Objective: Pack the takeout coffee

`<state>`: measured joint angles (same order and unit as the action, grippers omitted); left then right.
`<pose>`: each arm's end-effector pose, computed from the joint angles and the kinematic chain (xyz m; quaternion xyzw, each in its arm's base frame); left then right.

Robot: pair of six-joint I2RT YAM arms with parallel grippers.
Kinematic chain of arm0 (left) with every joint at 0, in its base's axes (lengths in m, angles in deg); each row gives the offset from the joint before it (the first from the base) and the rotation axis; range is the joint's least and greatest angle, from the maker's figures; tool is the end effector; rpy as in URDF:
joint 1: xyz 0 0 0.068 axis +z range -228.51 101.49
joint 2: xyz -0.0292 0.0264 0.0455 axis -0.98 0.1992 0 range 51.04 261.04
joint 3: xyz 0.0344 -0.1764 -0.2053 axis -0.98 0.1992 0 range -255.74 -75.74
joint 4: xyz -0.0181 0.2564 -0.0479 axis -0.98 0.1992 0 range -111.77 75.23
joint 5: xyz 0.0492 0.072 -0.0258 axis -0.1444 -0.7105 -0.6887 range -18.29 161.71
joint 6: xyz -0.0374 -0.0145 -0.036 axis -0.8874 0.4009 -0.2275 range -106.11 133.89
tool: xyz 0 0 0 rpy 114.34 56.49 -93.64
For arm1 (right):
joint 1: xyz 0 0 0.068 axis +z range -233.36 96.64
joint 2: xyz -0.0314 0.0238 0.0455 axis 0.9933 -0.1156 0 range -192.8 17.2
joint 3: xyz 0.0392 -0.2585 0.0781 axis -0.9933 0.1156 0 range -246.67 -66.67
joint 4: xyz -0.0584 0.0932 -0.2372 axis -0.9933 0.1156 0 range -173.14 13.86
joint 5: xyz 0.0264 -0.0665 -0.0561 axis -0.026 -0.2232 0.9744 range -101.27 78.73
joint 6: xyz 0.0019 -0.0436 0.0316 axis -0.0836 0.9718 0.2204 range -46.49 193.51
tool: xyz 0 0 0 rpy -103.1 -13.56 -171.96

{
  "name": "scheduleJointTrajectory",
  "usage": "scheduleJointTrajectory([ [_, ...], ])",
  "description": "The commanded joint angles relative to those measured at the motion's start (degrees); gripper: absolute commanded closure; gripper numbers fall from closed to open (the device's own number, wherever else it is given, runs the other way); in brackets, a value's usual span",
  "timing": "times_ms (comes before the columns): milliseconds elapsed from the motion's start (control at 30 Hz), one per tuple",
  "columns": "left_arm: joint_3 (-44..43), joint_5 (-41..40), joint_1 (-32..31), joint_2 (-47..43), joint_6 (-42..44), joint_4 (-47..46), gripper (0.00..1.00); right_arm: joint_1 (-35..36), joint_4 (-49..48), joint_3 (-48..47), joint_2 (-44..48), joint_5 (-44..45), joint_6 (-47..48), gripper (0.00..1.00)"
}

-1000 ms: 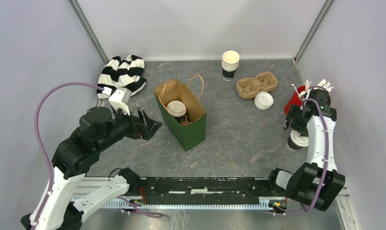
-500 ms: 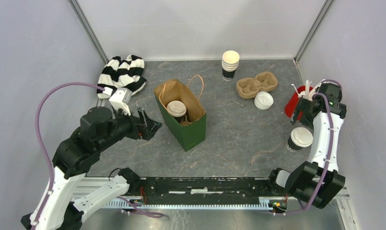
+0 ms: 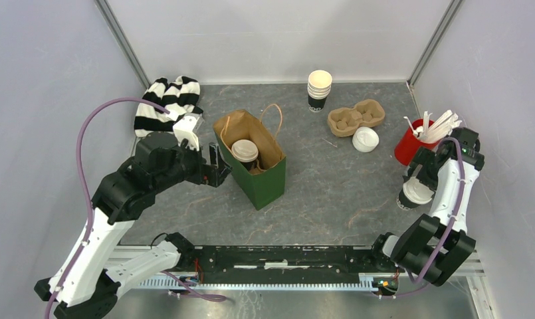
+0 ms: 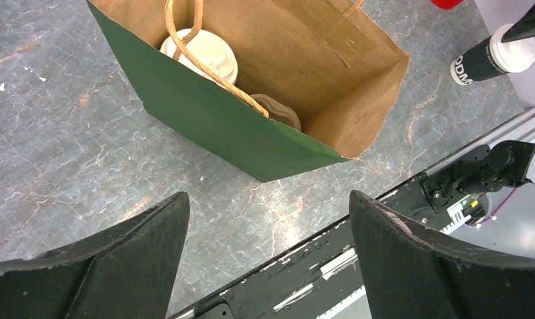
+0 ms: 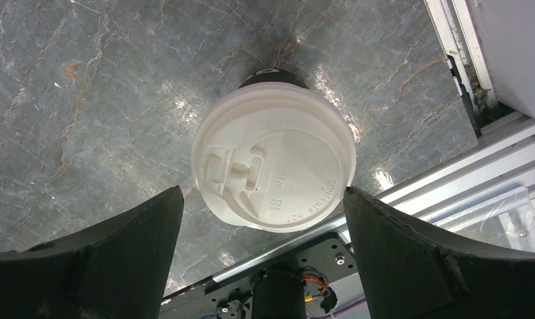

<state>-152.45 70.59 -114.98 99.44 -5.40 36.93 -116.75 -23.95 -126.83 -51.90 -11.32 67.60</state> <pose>0.1022 -0.0747 0.4245 0.1248 0.8587 -0.2249 0.4433 0.1821 -0.1199 0.2797 0.3301 0.9247 -0.0446 0.1843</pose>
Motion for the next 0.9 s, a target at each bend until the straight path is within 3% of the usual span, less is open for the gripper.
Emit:
scheduleJointTrajectory([
  [0, -2.0, 0.9, -0.2, 0.0, 3.8, -0.5, 0.05, -0.2, -1.6, -0.7, -0.8, -0.3, -1.1, 0.02],
  [133, -1.7, 0.9, -0.2, 0.3, 3.7, -0.9, 0.05, -0.2, -2.9, 0.2, -0.9, 2.4, -3.1, 0.04],
  [367, -1.8, 0.9, -0.2, 0.9, 3.3, -1.1, 0.05, -0.2, -3.9, 0.0, -1.7, 2.7, -4.0, 0.14],
  [867, -1.5, 0.9, -0.2, 1.1, 1.3, -1.7, 0.05, -0.2, -4.2, -0.6, -4.4, 3.9, -3.3, 0.11],
])
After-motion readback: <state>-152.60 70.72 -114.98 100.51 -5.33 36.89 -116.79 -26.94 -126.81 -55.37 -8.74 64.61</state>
